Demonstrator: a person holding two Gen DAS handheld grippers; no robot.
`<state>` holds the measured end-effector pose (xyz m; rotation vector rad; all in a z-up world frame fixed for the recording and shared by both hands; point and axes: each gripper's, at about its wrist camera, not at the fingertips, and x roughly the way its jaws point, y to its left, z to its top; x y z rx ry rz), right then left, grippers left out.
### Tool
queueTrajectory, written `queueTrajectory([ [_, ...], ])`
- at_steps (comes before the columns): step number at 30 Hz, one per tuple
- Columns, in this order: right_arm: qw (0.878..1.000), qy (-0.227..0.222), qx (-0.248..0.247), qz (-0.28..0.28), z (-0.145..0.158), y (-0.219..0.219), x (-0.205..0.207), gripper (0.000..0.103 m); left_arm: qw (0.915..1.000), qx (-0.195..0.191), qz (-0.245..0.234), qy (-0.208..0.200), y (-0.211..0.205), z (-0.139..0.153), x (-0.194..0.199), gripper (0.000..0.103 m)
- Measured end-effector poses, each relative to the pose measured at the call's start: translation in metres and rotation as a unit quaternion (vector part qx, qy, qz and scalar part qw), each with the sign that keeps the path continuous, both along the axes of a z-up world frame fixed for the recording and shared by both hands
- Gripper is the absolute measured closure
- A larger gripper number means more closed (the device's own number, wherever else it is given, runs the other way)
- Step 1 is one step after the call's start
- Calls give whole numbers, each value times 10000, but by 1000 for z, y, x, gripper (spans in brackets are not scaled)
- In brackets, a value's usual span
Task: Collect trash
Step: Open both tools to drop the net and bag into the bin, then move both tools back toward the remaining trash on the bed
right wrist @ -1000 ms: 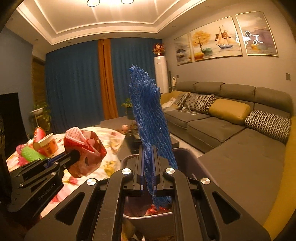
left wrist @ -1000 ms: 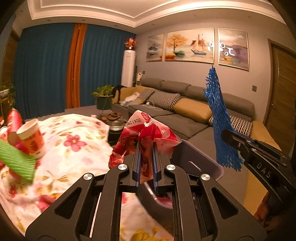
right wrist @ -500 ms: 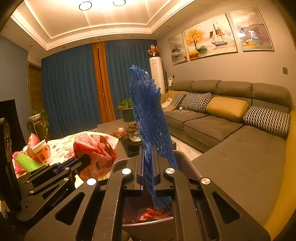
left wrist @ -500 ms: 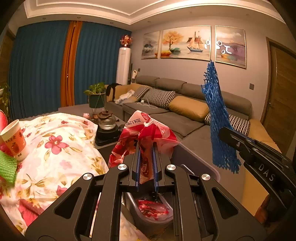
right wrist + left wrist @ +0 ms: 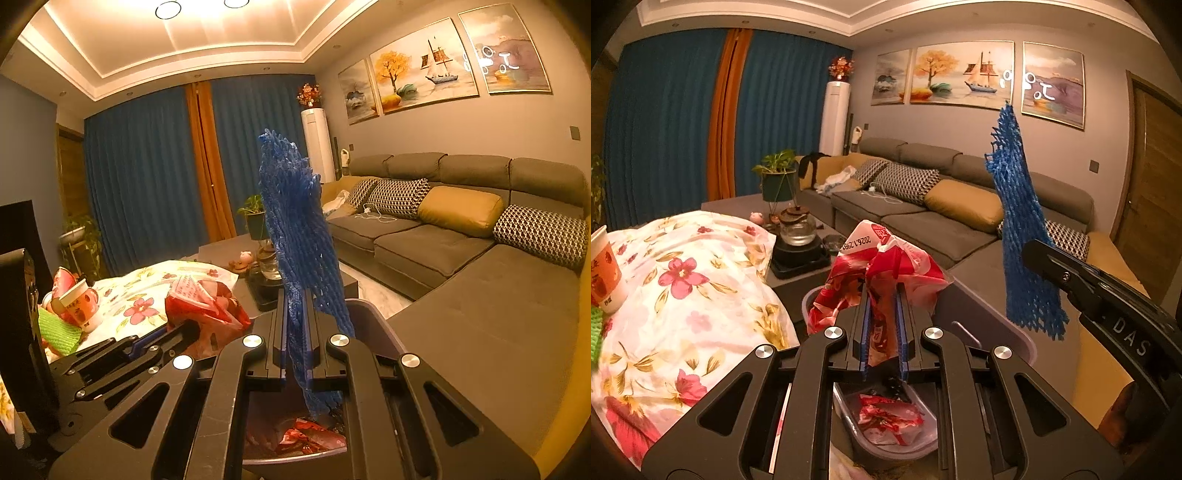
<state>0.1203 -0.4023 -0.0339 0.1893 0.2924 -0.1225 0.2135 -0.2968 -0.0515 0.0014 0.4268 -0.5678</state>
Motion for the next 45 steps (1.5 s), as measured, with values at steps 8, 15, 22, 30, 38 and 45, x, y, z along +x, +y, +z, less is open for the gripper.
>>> queueTrajectory([
  [8,10000,-4,45,-43,-1,-4,6,80,9998,18,-73,157,-2,-9,10,86],
  [15,9998,54,130,-149,-3,-11,6,73,9996,-37,32,261,3,-16,15,50],
  [22,9997,70,61,-229,-5,-8,-1,53,9991,-82,367,188,24,-14,10,26],
  [30,9995,144,92,-282,-11,4,-9,20,9953,145,960,-26,62,-10,-11,11],
  [38,9989,309,172,-303,-16,17,-14,17,9889,207,1461,-191,105,-3,-32,9],
  [45,9993,313,160,-152,-13,45,-15,17,9823,165,1857,-203,146,4,-45,8],
])
